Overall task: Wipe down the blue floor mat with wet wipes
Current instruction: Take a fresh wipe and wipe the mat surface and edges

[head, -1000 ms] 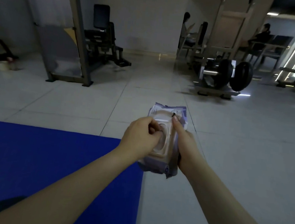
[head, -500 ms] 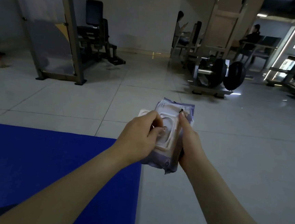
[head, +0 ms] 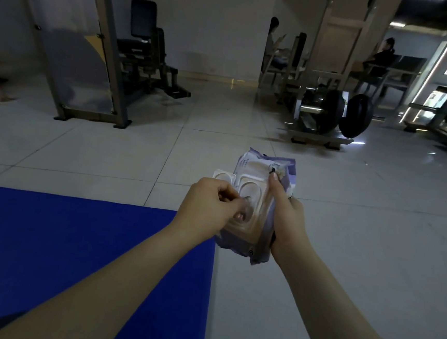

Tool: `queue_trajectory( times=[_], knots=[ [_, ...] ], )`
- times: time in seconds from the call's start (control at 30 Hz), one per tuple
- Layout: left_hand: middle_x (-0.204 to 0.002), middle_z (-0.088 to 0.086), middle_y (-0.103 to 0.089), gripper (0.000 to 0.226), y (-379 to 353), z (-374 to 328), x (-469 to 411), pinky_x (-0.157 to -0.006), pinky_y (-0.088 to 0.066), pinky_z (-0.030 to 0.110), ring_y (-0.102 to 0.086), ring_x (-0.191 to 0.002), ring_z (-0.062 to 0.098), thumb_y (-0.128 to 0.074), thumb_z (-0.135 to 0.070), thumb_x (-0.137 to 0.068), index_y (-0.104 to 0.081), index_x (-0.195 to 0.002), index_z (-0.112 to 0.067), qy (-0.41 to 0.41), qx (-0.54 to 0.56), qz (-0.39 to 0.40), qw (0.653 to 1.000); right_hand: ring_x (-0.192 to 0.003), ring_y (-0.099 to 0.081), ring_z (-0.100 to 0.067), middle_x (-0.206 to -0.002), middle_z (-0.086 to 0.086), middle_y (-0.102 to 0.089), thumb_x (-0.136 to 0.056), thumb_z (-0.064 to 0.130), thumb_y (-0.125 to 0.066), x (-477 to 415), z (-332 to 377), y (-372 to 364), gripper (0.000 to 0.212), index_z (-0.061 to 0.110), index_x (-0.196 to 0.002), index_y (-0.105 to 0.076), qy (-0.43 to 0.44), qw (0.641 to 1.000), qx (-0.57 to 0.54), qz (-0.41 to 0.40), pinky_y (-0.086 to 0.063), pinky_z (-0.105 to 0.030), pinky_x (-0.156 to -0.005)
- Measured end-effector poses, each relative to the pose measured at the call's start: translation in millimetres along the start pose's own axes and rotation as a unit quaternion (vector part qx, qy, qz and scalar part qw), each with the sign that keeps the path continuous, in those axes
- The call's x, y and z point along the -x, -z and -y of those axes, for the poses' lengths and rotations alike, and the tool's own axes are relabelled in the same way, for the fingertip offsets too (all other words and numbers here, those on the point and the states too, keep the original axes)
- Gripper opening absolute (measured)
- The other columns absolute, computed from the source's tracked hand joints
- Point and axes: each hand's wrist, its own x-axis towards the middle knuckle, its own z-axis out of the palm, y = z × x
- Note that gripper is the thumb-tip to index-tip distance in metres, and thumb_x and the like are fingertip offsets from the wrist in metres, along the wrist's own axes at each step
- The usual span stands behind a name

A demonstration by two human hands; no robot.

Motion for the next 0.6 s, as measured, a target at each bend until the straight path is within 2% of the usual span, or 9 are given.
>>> queue_trajectory(
  times=[0.1, 0.3, 0.43, 0.53, 0.6],
  knots=[
    [-0.076, -0.011, -0.072, 0.008, -3.9, 2.6, 0.0, -0.076, -0.056, 0.026, -0.068, -0.081, 0.003, -0.079, -0.028, -0.086, -0.075, -0.080, -0.024, 0.019, -0.012, 0.000, 1.000, -0.097, -0.074, -0.025, -0.102, -0.006, -0.077, -0.091, 0.048, -0.068, 2.3, -3.2, -2.6, 0.041, 0.016, -0.115, -0.068, 0.021, 1.000, 0.017, 0.010, -0.057, -0.050, -0.093],
    [-0.070, -0.008, -0.072, 0.014, -8.0, 3.9, 4.0, -0.072, -0.060, 0.034, -0.067, -0.073, 0.006, -0.074, -0.029, -0.088, -0.076, -0.075, -0.023, 0.047, -0.070, -0.032, 0.996, -0.084, -0.076, -0.014, -0.096, -0.002, -0.078, -0.093, 0.041, -0.068, 7.9, -6.6, -5.8, 0.034, 0.016, -0.115, -0.066, 0.054, 0.997, 0.040, 0.028, -0.059, -0.032, -0.072],
    [-0.074, -0.007, -0.071, 0.014, -11.4, 2.5, 5.7, -0.073, -0.060, 0.034, -0.067, -0.075, 0.007, -0.071, -0.030, -0.090, -0.075, -0.080, -0.021, 0.059, -0.097, -0.025, 0.993, -0.088, -0.076, -0.018, -0.098, -0.004, -0.077, -0.092, 0.043, -0.069, 6.5, -10.3, -7.1, 0.036, 0.016, -0.115, -0.066, 0.060, 0.997, 0.045, 0.029, -0.061, -0.038, -0.076],
    [-0.075, -0.001, -0.073, 0.016, -8.1, 0.5, 3.9, -0.080, -0.060, 0.039, -0.069, -0.079, 0.015, -0.068, -0.022, -0.092, -0.074, -0.079, -0.015, 0.091, -0.023, -0.004, 0.996, -0.088, -0.076, -0.019, -0.095, -0.002, -0.078, -0.091, 0.046, -0.068, 3.5, -10.2, -7.2, 0.035, 0.019, -0.112, -0.066, 0.063, 0.997, 0.049, 0.019, -0.061, -0.040, -0.078],
    [-0.078, 0.003, -0.072, 0.018, -3.7, -3.3, 3.1, -0.079, -0.057, 0.036, -0.067, -0.081, 0.016, -0.063, -0.016, -0.094, -0.073, -0.082, -0.009, 0.109, 0.031, 0.021, 0.993, -0.087, -0.076, -0.018, -0.095, -0.001, -0.078, -0.091, 0.050, -0.067, -0.1, -10.9, -6.2, 0.038, 0.020, -0.113, -0.066, 0.060, 0.997, 0.055, 0.011, -0.061, -0.043, -0.082]
  ],
)
